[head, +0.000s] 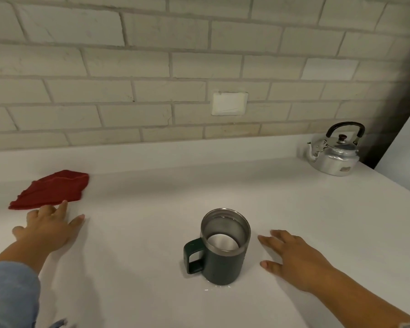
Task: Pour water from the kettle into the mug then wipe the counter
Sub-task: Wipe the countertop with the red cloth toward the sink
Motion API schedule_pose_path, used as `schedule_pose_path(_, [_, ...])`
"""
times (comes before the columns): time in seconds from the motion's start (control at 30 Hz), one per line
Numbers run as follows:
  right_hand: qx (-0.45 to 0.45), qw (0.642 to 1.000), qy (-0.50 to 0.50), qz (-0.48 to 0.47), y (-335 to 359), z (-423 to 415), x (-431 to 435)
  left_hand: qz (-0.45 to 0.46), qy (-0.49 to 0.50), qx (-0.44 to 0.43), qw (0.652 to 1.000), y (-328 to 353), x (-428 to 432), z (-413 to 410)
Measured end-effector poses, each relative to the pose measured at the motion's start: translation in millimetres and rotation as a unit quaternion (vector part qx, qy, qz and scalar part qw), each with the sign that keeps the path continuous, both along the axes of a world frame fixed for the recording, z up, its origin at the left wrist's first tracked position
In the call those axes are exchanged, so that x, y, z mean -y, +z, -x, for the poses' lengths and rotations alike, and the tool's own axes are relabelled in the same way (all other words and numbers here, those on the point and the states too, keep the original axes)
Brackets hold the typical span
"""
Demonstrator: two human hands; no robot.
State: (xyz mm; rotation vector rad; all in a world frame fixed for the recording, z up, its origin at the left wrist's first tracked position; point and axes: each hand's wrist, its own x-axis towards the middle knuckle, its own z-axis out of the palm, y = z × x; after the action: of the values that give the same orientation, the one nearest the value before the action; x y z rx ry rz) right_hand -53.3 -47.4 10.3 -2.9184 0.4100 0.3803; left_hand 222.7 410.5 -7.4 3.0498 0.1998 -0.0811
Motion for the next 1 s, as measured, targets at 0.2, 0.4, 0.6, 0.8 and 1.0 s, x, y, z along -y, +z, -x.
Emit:
schedule_pose_path(0.2, [0.000,1.000,0.005,0.004,1,-3,2,0.025,-0.019,-0.055,0.998,1,5,-7])
schedule_pose_path(0.4, [-0.007,1.000,0.010,0.012,1,-3,3,-0.001,0.004,-0.018,1.000,8,10,-15])
schedule_pose_path(0.6, [-0.006,1.000,0.011,0.021,2,-5,2,0.044,-0.021,-0.036,0.998,-2,10,-31])
schedule_pose_path(0.8, [0.004,1.000,0.010,0.021,4,-5,2,-0.063,-0.005,0.036,0.997,11,18,-23])
schedule_pose_path(1.0, [0.001,1.000,0.014,0.022,5,-6,1,0.188,-0.005,0.149,0.971,21,14,2])
